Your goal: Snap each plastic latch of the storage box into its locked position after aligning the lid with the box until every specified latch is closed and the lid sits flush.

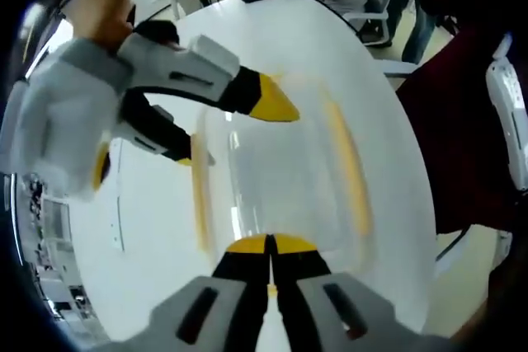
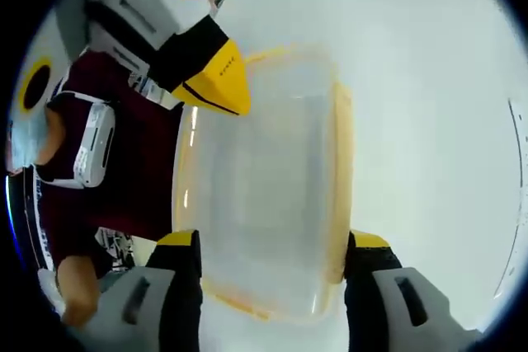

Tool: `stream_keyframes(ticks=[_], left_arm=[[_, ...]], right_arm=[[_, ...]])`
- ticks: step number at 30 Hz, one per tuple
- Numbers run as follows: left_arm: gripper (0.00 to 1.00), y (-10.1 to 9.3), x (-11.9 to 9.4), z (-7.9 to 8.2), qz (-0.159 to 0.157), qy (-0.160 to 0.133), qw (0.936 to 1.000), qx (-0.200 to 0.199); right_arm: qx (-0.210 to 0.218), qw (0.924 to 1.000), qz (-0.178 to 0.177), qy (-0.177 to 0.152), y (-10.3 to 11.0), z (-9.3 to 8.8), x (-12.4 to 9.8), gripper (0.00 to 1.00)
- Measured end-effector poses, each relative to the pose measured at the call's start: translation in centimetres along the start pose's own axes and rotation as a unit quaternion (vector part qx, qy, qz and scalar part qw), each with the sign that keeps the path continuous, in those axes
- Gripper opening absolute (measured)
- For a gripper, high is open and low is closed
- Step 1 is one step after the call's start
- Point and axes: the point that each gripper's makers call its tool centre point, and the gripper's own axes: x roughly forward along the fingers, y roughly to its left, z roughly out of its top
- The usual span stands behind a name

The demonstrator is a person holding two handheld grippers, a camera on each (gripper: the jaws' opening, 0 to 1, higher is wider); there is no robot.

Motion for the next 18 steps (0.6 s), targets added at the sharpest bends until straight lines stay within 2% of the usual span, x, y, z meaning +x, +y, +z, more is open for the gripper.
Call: stream_keyframes(ticks=[5, 16, 18], left_arm=[[0.0, -0.09, 0.03, 0.15, 0.008, -0.013, 0.9998, 0.008], [0.0, 0.03, 0.16, 0.32, 0.015, -0.019, 0.9996, -0.013], [0.0, 0.07, 0.2, 0.35, 0.016, -0.019, 0.9995, -0.019]], right_arm=[[-0.004, 0.9997, -0.012, -0.022, 0.36, -0.19, -0.08, 0.73], [-0.027, 0.9972, -0.065, -0.024, 0.78, -0.02, -0.68, 0.73], [-0.043, 0.9954, -0.081, -0.028, 0.81, 0.13, -0.79, 0.76]])
